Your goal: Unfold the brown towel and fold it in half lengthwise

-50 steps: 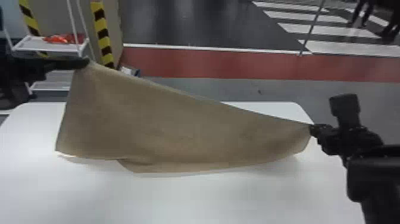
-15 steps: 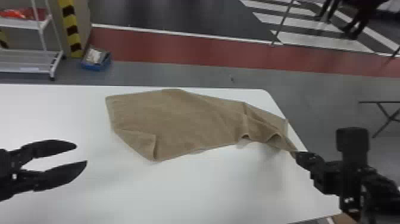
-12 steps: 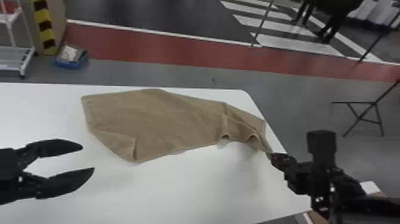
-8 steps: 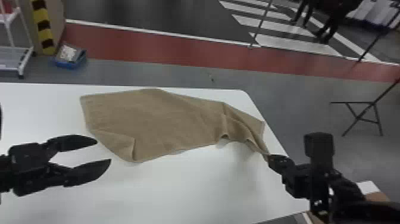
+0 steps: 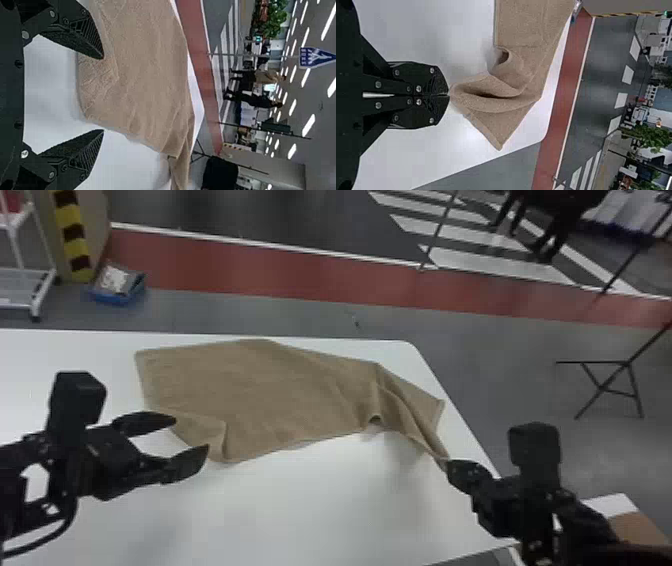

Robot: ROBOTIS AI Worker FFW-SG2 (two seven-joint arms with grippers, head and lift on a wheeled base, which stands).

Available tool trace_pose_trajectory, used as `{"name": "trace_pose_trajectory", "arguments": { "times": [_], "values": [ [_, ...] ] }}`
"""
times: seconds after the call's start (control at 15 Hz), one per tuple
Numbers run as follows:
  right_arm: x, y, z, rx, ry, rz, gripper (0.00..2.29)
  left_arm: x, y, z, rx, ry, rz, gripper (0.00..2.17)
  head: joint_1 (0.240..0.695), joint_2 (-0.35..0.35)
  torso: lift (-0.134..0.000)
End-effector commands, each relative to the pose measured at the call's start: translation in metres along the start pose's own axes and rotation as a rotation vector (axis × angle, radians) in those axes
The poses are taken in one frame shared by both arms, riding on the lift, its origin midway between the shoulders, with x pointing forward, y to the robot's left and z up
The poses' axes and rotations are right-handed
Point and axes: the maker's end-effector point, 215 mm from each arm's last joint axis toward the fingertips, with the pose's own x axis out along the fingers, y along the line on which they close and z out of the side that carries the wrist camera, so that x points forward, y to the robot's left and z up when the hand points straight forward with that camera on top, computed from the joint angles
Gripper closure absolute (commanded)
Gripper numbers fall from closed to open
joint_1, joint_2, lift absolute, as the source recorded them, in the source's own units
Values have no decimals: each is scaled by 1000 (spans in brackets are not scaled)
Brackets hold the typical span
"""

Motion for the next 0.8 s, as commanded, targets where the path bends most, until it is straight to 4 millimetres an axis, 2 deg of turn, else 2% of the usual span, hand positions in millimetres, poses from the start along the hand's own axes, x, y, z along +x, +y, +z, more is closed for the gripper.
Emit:
{"name": "trace_pose_trajectory", "arguments": {
  "times": [0.0,0.2,0.33,0.53,0.67,0.73],
  "values": [
    [-1,1,-9,-4,17,-1,1686,22,-9,-7,76,45,60,275,695,-350,-123],
    [-2,0,-14,-7,28,-6,1686,42,-5,-17,177,103,173,302,695,-350,-123],
    [-2,-2,-18,-9,37,-11,1686,46,-8,-17,176,114,180,329,695,-350,-123],
    [-2,-5,-21,-7,42,-16,1686,45,-16,-12,160,128,174,326,695,-350,-123],
    [-1,-6,-23,-6,47,-17,1686,58,-26,-6,159,140,172,326,695,-350,-123],
    [-2,-6,-24,-7,48,-17,1686,62,-24,-6,159,143,182,326,695,-350,-123]
  ]
}}
